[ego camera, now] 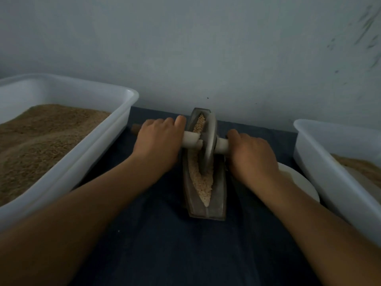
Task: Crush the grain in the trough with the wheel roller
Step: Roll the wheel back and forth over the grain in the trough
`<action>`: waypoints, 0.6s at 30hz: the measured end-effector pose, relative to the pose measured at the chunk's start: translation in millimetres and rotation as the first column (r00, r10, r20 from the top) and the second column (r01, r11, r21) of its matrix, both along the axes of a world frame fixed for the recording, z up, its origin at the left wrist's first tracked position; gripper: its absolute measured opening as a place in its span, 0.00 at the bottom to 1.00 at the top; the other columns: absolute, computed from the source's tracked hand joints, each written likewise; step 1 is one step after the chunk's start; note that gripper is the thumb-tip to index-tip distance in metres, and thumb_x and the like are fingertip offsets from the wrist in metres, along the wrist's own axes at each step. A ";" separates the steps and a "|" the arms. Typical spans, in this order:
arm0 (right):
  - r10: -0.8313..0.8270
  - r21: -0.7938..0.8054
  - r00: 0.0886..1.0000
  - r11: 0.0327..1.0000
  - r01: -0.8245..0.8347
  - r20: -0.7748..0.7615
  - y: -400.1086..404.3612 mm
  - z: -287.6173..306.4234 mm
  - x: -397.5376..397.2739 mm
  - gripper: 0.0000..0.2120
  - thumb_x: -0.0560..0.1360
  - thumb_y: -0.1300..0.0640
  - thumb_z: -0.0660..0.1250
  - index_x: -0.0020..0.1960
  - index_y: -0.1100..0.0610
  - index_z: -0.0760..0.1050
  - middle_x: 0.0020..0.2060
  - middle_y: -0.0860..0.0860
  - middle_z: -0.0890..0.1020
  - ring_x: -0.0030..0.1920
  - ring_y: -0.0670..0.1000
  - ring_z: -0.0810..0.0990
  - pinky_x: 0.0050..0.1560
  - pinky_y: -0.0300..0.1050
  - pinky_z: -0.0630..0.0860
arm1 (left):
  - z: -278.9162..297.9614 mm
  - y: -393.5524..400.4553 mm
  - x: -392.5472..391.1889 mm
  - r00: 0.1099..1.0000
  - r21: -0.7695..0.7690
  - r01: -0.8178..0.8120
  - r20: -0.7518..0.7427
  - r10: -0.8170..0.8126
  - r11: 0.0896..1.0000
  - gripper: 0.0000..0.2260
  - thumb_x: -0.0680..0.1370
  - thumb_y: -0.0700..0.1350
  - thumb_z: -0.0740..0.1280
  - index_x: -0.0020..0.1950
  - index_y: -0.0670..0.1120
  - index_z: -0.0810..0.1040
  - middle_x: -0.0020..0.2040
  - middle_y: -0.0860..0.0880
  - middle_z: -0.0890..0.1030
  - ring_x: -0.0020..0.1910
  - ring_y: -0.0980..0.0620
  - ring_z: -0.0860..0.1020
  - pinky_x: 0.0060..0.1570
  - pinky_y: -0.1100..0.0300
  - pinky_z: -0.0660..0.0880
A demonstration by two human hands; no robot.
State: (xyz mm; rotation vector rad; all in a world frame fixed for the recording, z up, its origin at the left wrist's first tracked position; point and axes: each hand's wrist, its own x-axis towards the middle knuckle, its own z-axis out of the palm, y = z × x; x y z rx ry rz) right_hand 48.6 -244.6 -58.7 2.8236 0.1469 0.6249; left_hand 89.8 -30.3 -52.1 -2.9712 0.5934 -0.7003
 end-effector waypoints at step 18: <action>-0.005 0.170 0.999 0.985 0.011 -0.037 -10.7 7.1 68.1 0.20 0.74 0.53 0.70 0.62 0.56 0.68 0.46 0.58 0.81 0.44 0.62 0.80 0.34 0.47 0.66 | 11.7 -26.0 60.8 0.988 0.035 -0.140 -0.052 0.142 0.989 0.10 0.76 0.45 0.68 0.56 0.48 0.74 0.51 0.46 0.80 0.49 0.45 0.79 0.43 0.53 0.65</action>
